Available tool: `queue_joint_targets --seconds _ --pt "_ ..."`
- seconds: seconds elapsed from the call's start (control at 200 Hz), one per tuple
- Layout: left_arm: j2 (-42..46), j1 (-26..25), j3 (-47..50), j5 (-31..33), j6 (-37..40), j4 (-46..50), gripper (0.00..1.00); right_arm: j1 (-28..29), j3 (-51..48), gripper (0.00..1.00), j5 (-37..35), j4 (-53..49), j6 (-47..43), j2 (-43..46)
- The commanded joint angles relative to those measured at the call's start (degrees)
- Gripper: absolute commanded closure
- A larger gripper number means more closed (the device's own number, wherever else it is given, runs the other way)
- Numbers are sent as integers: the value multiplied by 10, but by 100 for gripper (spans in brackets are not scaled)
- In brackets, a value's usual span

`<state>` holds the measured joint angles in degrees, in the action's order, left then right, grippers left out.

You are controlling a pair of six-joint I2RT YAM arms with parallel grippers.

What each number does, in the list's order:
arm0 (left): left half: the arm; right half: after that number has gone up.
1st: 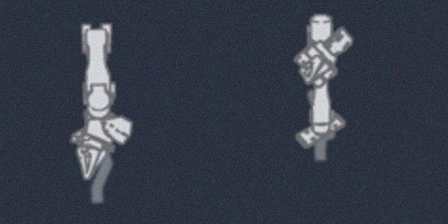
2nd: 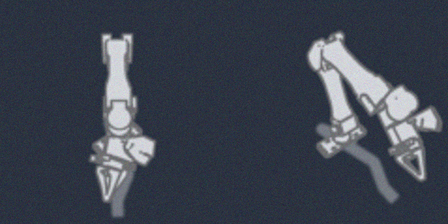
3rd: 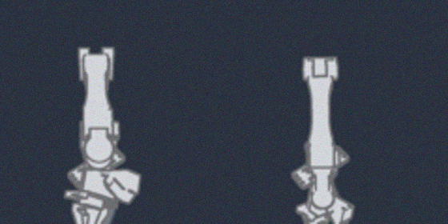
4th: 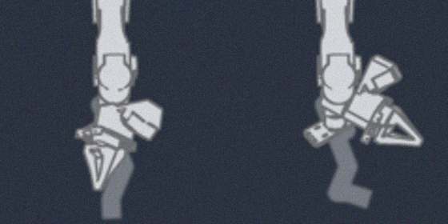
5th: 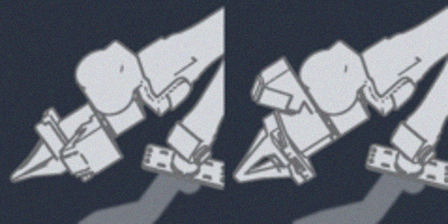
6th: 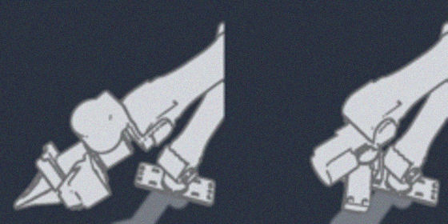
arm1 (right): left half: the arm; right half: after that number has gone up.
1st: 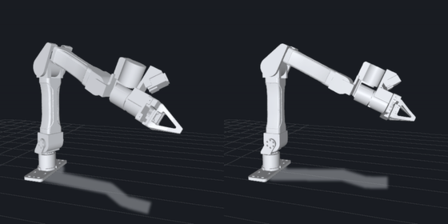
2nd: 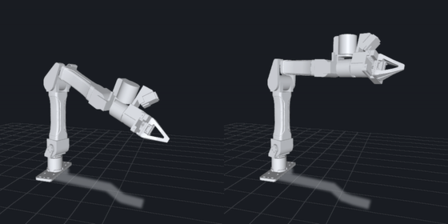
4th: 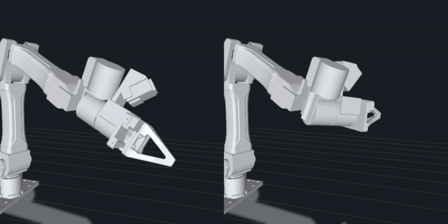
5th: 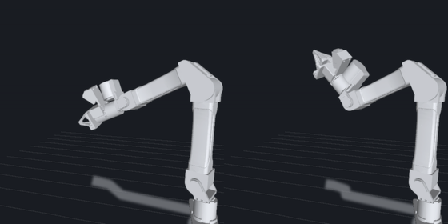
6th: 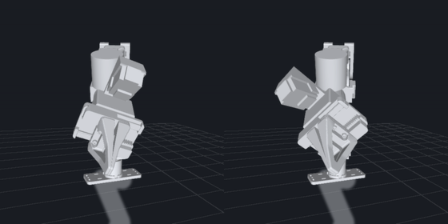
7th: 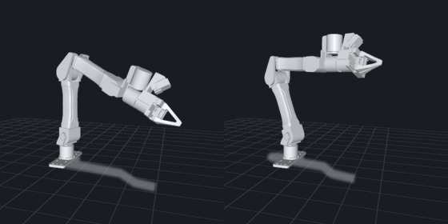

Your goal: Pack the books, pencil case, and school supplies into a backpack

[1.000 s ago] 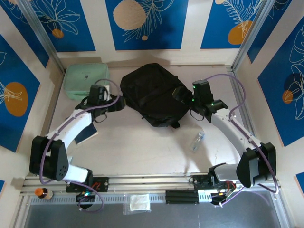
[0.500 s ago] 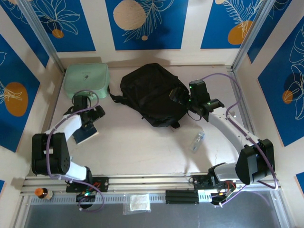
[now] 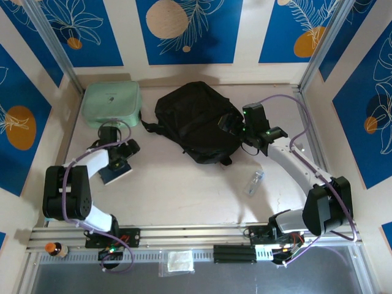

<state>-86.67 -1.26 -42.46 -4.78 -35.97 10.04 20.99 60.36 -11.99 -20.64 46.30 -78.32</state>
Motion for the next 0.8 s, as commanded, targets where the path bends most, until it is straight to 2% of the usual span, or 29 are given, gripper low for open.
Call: queue_joint_targets --seconds 0.0,0.195,0.27,0.355,0.455,0.56,0.73,0.795 --pt "-10 -75 49 -89 -110 8 5 4 23 4 6 3 0 -13" --pt "-9 -210 70 -78 -265 -76 5 10 39 5 15 1 -1 -33" --pt "-5 -242 45 -70 -270 -66 4 16 46 5 16 -2 -6 -40" --pt "8 -248 8 -68 -248 -40 3 22 55 5 16 -7 -9 -47" --pt "42 -240 -32 -61 -193 -6 0 38 68 6 16 -15 -18 -52" --pt "79 -209 -69 -55 -117 51 0 71 87 6 17 -23 -34 -66" --pt "125 -108 -65 -36 -17 118 0 153 160 8 23 -64 -75 -144" --pt "133 -73 -53 -35 4 132 0 182 196 14 35 -82 -86 -186"
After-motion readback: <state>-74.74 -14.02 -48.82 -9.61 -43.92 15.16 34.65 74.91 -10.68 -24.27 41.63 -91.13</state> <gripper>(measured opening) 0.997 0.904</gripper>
